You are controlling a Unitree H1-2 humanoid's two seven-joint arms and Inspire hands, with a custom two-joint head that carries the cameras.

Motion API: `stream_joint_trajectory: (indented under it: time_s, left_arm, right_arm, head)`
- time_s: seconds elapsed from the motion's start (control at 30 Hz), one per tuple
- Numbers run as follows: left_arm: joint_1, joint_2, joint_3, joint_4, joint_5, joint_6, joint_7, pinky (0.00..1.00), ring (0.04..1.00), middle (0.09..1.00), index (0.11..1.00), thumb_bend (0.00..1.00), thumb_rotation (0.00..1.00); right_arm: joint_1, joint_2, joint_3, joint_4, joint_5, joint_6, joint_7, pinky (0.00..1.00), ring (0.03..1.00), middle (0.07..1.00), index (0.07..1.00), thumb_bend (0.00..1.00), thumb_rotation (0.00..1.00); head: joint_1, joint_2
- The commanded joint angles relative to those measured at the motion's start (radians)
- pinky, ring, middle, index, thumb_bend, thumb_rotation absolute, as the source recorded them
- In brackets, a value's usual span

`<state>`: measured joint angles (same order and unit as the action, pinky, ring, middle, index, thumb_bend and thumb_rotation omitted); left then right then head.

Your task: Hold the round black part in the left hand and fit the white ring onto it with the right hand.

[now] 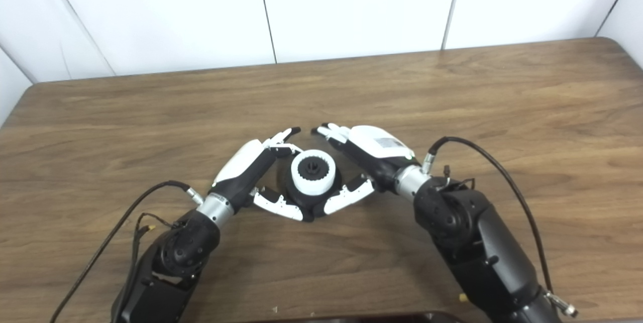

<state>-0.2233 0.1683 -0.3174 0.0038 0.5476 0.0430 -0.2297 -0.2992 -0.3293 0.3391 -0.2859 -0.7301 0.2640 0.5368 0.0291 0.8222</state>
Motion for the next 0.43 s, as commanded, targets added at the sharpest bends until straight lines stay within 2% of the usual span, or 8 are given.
stream_joint_trajectory:
  time_s: [0.0,0.4]
  left_arm:
    - [-0.035,0.002,0.013,-0.033,-0.012,-0.021,0.023,1.0,1.0,1.0,0.591,0.99,0.31]
    - [-0.04,0.006,0.014,-0.03,-0.013,-0.023,0.02,1.0,1.0,1.0,0.59,0.99,0.31]
  right_arm:
    - [-0.04,-0.014,-0.027,-0.041,0.003,0.01,-0.005,0.91,0.998,1.0,1.0,1.0,0.52]
    - [-0.015,-0.032,-0.046,-0.034,0.017,0.003,-0.026,0.92,0.989,1.0,0.977,1.0,0.46]
  head:
    - [0.002,-0.001]
    - [-0.002,0.002]
